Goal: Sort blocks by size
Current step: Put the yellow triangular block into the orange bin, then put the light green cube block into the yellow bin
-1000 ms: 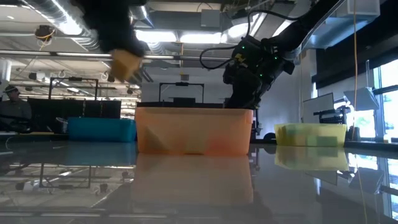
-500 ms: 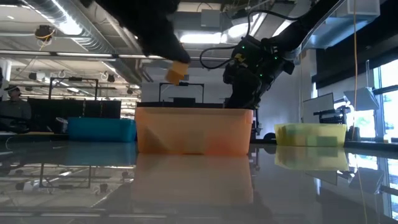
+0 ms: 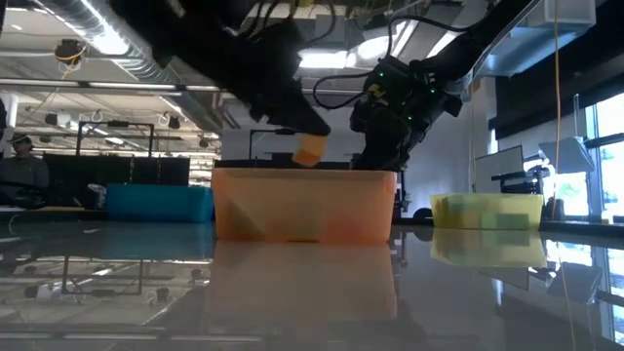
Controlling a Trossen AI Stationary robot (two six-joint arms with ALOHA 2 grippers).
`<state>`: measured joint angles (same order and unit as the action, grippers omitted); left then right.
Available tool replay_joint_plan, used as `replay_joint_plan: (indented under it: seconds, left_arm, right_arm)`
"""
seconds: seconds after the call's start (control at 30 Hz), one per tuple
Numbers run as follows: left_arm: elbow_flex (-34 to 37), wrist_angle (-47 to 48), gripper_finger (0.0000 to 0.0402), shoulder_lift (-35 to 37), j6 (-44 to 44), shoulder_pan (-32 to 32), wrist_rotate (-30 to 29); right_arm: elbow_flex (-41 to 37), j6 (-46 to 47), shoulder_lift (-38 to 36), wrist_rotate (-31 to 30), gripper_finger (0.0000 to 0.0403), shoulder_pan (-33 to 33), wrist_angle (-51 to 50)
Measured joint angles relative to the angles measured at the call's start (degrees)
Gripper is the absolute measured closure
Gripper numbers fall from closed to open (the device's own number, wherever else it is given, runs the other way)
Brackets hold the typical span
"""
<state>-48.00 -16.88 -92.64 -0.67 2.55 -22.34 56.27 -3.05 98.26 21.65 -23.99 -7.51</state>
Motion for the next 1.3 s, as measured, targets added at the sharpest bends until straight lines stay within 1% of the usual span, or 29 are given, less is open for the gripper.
replay_joint_plan:
  seconds: [0.13, 0.27, 0.5, 0.63, 0.73, 0.93, 1.07, 1.2, 1.3]
  left_arm:
    - [7.34, -9.93, 0.0385, -0.15, -3.03, -0.92, -0.60]
    - [10.86, -15.89, 0.0380, -0.15, -3.67, -1.98, -0.95]
    - [11.05, -16.82, 0.0359, -0.15, -5.11, -3.09, -0.93]
    - [11.05, -16.87, 0.0337, -0.15, -5.54, -3.09, -0.93]
    - [11.03, -16.88, 0.0306, -0.15, -6.29, -3.11, -0.93]
    - [10.98, -16.84, 0.0232, -0.13, -6.84, -3.41, -0.87]
    - [10.11, -16.67, 0.0200, -0.13, -6.65, -2.84, -0.86]
    - [8.06, -15.59, 0.0189, 0.86, -1.30, -1.27, -0.81]
    - [6.87, -13.05, 0.0188, 3.46, 2.41, -0.06, -0.80]
  right_arm:
    - [0.00, 0.00, 0.00, 0.00, 0.0110, 0.00, 0.03]
    - [0.00, 0.00, 0.00, 0.00, 0.0110, 0.00, 0.07]
    - [0.00, 0.08, 0.00, -0.04, 0.0110, 0.01, 0.26]
    - [0.00, 0.15, 0.00, -0.04, 0.0110, 0.00, 0.47]
    - [0.00, 0.17, 0.02, -0.07, 0.0110, 0.02, 0.49]
    - [0.00, 0.17, 0.01, -0.09, 0.0110, 0.01, 0.51]
    - [0.00, 0.17, 0.00, -0.11, 0.0110, 0.00, 0.54]
    - [0.00, 0.16, 0.01, -0.15, 0.0110, 0.01, 0.53]
    - [0.01, 0.17, 0.01, -0.18, 0.0110, 0.01, 0.47]
